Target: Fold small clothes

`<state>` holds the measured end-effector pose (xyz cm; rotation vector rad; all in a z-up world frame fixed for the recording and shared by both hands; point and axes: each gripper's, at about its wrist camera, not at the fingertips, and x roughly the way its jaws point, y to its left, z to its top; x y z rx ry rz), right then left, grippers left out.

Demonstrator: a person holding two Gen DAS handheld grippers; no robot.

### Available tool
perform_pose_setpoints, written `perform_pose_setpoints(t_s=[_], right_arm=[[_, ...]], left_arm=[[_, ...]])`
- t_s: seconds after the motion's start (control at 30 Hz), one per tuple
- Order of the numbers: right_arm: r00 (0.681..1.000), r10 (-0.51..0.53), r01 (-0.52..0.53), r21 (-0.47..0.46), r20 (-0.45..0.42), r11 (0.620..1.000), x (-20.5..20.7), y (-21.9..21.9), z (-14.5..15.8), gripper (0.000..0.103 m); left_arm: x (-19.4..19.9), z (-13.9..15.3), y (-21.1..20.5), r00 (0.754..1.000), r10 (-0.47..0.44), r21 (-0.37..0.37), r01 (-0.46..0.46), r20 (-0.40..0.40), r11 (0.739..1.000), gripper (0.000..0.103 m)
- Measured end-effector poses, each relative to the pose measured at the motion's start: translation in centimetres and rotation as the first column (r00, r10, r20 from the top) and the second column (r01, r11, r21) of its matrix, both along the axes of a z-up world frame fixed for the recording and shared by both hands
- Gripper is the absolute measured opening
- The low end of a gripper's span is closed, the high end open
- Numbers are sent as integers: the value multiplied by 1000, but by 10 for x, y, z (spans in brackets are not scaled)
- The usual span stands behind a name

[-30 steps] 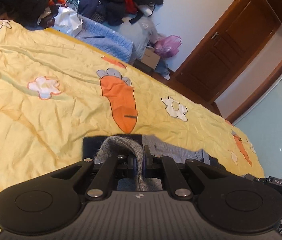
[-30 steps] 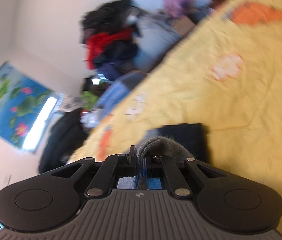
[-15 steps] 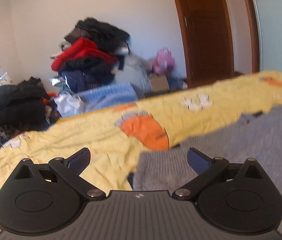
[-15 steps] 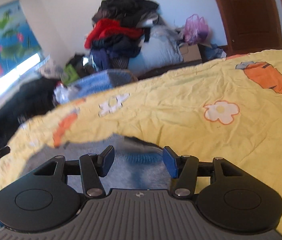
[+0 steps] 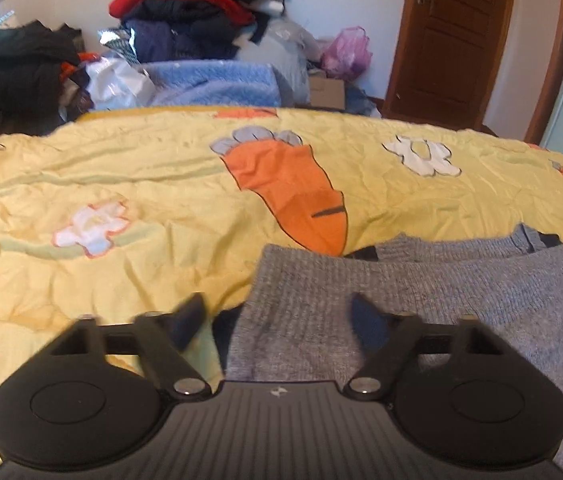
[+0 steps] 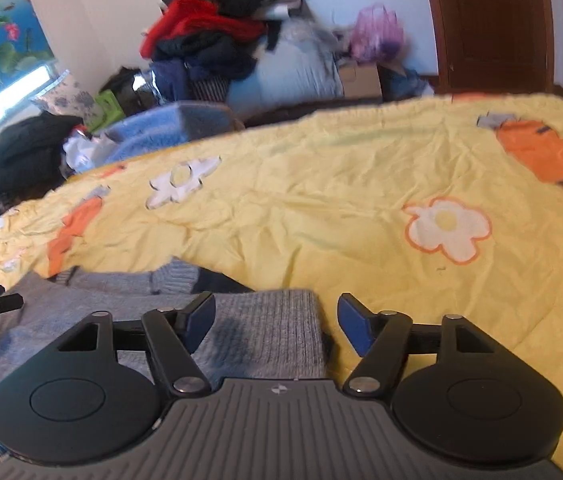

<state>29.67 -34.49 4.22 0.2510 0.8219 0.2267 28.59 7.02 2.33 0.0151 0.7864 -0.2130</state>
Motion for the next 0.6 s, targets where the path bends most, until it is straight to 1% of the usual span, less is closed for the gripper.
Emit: perform_pose_setpoints(t_s=[0.03,0.07,0.1,0.13,0.23,0.3,0.37,0.43,0.47,0.5,0.57,0.6], right_arm=[[1000,16,-16,0,-7,1000,2,2,-3,68],[1000,31,-31,-18,4,999,1,6,-3,51],[999,48,-48,-32,-2,998,2,8,-4,31],[999,45,-45,-34,-5,998,2,9,-3,19],[998,38,-36,-41,44,998,-2,10,5,18],[997,31,-29,-22,77,999,-6,8,13,17],[992,10,-12,15,130,1000,-10,2,26,17],[985,-28,18,65,169,998,-10,-8,35,17],[982,-50,38,71,179,997,-8,-11,36,17],[983,-67,55,76,169,996,-3,-13,33,17],[989,-91,84,66,118,994,6,-14,18,17],[992,-95,90,57,87,994,10,-12,8,18]], left_arm=[[0,-1,-3,1000,-12,8,13,-3,1000,44],[-1,-1,-6,1000,-20,28,19,11,999,34],[-2,0,-10,999,-26,52,25,28,998,16],[-2,1,-12,999,-28,72,25,36,997,12],[-3,5,-13,998,-20,82,16,53,996,10],[-7,13,-11,995,-5,82,-3,98,997,9],[-8,24,-7,990,20,61,-29,140,998,9],[-2,27,-5,991,31,53,-38,134,998,8],[2,23,-7,992,32,73,-41,120,996,8],[5,17,-10,993,39,108,-50,109,993,8],[13,0,-13,995,69,170,-81,75,982,9],[14,-6,-13,995,79,172,-90,68,981,10]])
